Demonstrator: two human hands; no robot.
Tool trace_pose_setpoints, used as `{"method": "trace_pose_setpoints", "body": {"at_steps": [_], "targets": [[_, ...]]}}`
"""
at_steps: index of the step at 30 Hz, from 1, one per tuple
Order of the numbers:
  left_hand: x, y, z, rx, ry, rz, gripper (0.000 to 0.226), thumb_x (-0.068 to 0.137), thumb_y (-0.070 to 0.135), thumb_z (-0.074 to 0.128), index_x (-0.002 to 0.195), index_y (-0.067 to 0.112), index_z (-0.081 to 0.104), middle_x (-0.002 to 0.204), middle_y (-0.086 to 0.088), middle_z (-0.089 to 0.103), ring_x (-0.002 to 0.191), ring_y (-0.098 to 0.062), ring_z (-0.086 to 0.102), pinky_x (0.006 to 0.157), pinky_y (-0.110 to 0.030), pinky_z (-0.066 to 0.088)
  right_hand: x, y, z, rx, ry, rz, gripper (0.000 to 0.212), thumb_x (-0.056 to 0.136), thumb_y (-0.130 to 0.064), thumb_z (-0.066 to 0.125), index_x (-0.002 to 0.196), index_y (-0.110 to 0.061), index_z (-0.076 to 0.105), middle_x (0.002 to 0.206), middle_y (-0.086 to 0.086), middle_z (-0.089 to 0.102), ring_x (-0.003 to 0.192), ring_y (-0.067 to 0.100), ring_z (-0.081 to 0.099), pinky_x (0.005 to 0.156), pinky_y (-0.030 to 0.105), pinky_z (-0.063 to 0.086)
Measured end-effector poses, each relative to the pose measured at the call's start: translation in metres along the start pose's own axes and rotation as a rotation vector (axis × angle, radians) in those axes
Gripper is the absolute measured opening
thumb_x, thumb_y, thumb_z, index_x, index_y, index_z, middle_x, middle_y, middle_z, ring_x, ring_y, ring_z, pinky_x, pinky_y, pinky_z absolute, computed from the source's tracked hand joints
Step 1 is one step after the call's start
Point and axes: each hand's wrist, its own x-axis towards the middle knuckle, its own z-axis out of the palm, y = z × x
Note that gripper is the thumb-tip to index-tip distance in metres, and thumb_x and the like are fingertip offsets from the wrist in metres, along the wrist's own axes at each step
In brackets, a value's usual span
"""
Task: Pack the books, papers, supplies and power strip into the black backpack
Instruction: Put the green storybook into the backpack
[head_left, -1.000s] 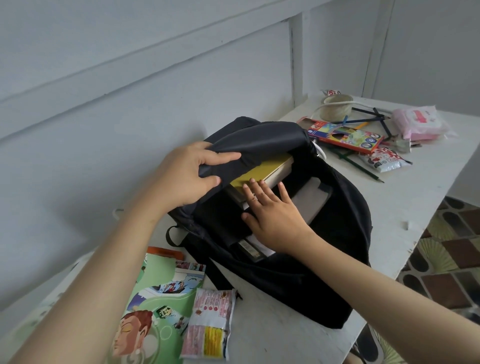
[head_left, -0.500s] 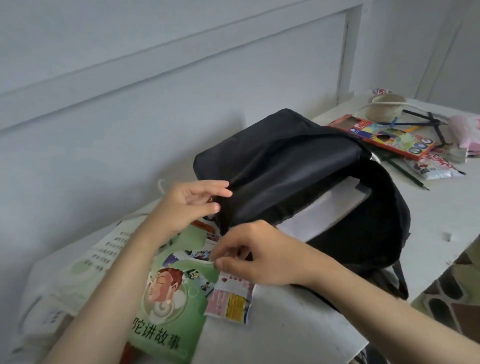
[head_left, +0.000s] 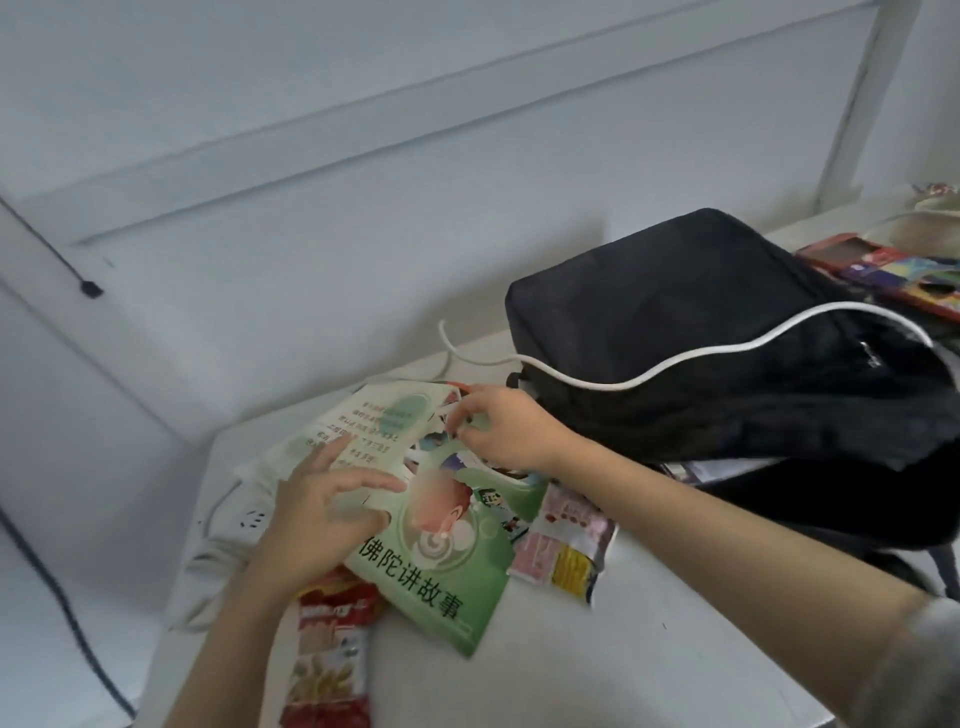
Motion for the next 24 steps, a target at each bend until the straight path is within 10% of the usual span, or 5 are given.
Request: {"method": "trace_pose_setpoints", "body": {"at_steps": [8,15,24], "targets": [[-0.008,-0.009,0.010,0.041,-0.086,-0.042,0.042,0.054,0.025,0.086,0.075,0.056,0.067,0.149,0.008,0.028,0.141,-0.020,0.021,0.114,-0.056,-0.008,0.020,0.007,-0.001,0.218,0.012,0.153,0.014,0.084,-0.015,0.062,0.090,-0.021,0.074,0.113,-0.007,0.067,0.100,0.010,0.061,0.080,0.017,0.046],[-0.013,-0.011,0.008,-0.081,-0.123,0.020,0.050,0.066,0.005,0.080,0.082,0.050,0.068,0.145,0.016,0.028,0.131,-0.002,0.022,0.117,-0.048,0.013,0.017,-0.002,-0.016,0.413,-0.015,0.108,0.030,0.084,0.009,0.049,0.098,-0.004,0.072,0.082,-0.009,0.066,0.056,-0.013,0.055,0.054,0.004,0.039],[-0.023,0.010,-0.036,-0.218,0.056,0.090,0.063,0.074,-0.014,0.064,0.081,0.048,0.069,0.102,0.027,0.067,0.101,0.004,0.058,0.079,-0.017,0.045,0.014,-0.013,-0.027,0.602,0.060,-0.108,0.036,0.075,0.006,0.058,0.082,-0.025,0.076,0.068,0.010,0.058,0.064,0.028,0.040,0.060,0.034,0.035]]}}
